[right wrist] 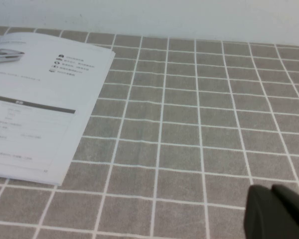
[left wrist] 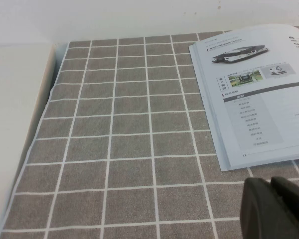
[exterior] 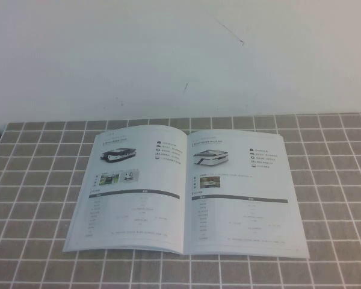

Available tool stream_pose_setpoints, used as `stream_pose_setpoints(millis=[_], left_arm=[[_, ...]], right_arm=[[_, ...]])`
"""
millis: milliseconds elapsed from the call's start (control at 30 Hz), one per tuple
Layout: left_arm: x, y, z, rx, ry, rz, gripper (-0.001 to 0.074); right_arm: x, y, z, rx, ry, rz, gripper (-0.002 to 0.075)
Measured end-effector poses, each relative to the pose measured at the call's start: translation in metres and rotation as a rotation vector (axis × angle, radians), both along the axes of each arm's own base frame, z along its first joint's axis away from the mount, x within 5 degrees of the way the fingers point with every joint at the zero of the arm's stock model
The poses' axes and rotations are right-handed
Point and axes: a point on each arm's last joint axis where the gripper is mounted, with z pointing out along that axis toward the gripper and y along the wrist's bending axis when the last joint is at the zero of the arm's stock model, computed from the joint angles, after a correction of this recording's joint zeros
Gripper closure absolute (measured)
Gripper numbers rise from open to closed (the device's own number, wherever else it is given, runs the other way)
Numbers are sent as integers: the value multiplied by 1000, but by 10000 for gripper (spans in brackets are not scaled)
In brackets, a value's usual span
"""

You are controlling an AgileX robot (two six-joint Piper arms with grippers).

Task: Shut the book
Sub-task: 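Close the open booklet and leave it lying on the table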

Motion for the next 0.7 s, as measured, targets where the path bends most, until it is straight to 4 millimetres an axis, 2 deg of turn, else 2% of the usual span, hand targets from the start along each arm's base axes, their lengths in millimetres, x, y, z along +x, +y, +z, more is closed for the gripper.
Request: stream_pose_setpoints(millis=[700], left_arm=[[0,-1,0,0,0,-24,737]], right_arm=[[0,0,0,0,0,0,729]])
